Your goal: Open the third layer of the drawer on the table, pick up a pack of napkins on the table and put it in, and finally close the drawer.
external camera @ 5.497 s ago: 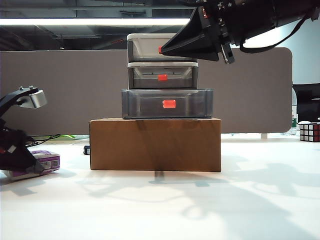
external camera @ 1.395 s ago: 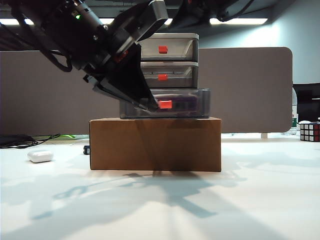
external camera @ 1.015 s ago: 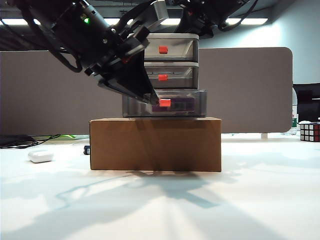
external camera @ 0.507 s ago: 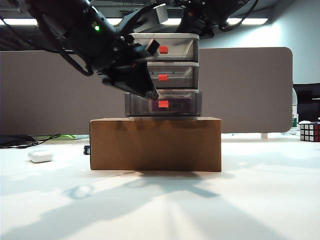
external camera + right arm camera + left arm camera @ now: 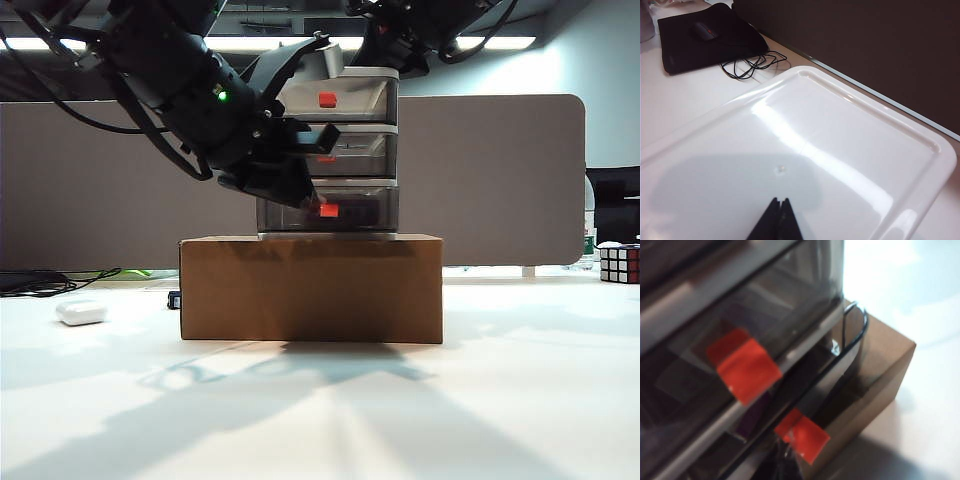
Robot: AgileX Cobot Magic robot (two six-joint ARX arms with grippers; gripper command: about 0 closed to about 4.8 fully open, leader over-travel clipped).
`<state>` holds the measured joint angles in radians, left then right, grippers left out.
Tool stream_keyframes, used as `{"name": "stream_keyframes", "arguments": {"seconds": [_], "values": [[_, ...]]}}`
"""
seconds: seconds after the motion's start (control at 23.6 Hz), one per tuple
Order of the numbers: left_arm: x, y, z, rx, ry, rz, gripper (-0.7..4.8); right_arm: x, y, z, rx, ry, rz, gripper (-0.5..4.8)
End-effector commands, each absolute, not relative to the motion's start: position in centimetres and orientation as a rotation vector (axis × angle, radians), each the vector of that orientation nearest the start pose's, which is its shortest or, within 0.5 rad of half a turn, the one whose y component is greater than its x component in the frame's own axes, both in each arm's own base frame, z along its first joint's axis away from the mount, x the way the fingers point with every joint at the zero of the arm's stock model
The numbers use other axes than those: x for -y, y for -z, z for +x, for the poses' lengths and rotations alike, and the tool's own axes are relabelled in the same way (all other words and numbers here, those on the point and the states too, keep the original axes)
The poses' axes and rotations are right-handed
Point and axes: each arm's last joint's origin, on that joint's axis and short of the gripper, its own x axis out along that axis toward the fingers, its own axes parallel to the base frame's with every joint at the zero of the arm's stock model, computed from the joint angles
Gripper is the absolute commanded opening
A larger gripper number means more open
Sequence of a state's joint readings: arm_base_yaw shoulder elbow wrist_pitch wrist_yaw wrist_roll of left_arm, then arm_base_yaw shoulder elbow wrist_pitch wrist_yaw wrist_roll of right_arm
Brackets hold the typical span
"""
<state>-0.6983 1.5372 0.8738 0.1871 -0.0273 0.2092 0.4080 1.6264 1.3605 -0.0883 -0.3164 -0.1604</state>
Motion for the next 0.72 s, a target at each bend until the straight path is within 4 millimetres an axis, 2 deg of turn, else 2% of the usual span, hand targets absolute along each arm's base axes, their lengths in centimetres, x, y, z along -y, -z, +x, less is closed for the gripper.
{"name": "stream_keyframes", "arguments": {"seconds": [0.04, 0.3, 0.42, 0.59, 0.72], "values": [[20.9, -22.4, 25.5, -0.331, 0.625, 0.397, -0.06, -15.7, -32.1, 34.1, -0.359, -0.735, -0.174, -0.06], [20.8, -22.3, 25.5, -0.327, 0.605, 0.429, -0.06, -15.7, -32.1, 34.1, -0.354, -0.735, -0.174, -0.06], [20.7, -23.0, 24.5, -0.338, 0.654, 0.440, -0.06, -15.6, -32.5, 34.0, -0.331, -0.737, -0.187, -0.06], [20.1, -24.9, 20.9, -0.235, 0.703, 0.468, -0.06, -15.0, -34.7, 32.5, -0.262, -0.729, -0.219, -0.06], [18.3, -26.4, 17.9, -0.205, 0.723, 0.436, -0.06, -13.9, -37.0, 30.4, -0.227, -0.713, -0.226, -0.06]]}}
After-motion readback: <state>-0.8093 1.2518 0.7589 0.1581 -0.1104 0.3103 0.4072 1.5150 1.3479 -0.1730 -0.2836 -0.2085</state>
